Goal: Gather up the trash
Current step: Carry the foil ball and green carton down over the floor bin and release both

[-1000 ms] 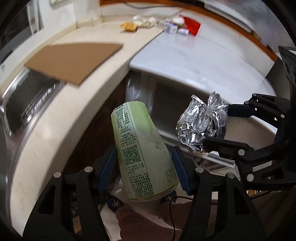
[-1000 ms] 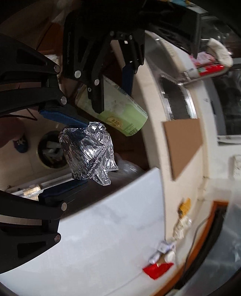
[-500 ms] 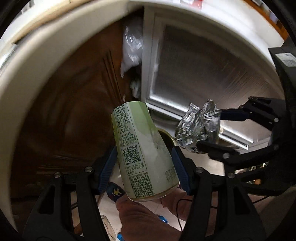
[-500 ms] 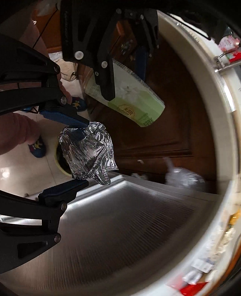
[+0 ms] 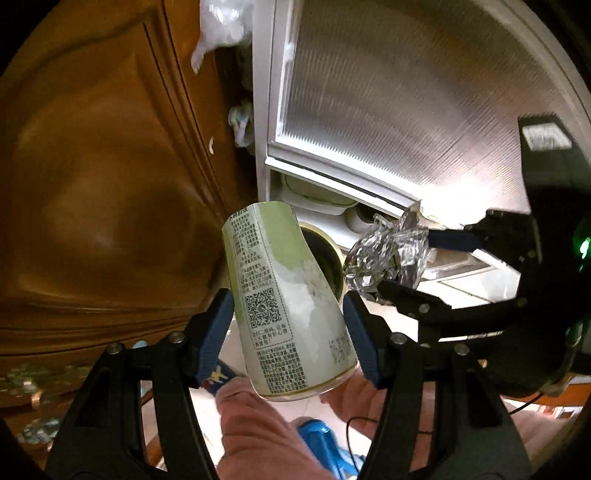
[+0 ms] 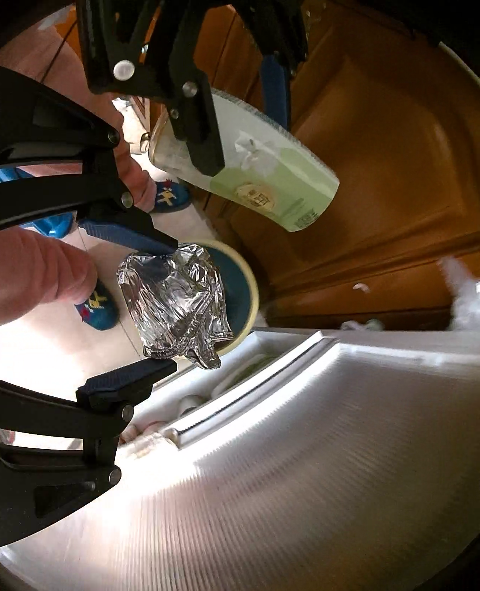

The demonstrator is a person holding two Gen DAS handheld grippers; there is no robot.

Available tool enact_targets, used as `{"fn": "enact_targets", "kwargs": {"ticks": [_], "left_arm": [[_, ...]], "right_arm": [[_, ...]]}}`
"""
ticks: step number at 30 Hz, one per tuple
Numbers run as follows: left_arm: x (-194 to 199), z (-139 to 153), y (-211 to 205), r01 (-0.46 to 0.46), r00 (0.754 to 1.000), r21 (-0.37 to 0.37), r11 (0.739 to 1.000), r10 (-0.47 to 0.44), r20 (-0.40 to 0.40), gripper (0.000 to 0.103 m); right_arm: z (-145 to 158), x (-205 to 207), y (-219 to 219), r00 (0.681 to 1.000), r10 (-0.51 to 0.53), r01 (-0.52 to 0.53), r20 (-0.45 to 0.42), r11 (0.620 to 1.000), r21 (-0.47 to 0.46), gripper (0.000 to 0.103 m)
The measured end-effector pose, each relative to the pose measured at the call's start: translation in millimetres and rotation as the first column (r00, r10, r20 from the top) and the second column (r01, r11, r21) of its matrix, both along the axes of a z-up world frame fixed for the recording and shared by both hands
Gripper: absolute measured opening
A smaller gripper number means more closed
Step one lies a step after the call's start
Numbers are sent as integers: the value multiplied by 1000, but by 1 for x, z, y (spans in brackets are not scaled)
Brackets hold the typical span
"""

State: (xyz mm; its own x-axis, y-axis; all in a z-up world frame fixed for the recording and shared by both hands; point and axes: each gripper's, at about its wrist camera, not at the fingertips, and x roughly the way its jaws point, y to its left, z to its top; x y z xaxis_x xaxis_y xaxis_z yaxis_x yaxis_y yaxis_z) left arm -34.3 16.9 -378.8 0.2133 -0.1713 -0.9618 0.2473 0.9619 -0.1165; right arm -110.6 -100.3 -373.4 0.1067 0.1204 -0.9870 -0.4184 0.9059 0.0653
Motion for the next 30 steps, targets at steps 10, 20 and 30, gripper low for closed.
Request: {"fn": "enact_targets", "kwargs": {"ticks": [10,20,30], "left_arm": [[16,-62,-5,29,999,-45,999,-31,-31,59],[34,-80,6,-2,997,-76,997,-4,-72,61],[38,-88,11,-29,993,-70,997,20,-120,83]], "right_arm": [[-67,-1,-1,995,-95,95,-30,995,6,58],[-92,22,0,993,-116,116,19,992,42,61],[-91,23,-7,992,-127,126,14,991,40,70]]}}
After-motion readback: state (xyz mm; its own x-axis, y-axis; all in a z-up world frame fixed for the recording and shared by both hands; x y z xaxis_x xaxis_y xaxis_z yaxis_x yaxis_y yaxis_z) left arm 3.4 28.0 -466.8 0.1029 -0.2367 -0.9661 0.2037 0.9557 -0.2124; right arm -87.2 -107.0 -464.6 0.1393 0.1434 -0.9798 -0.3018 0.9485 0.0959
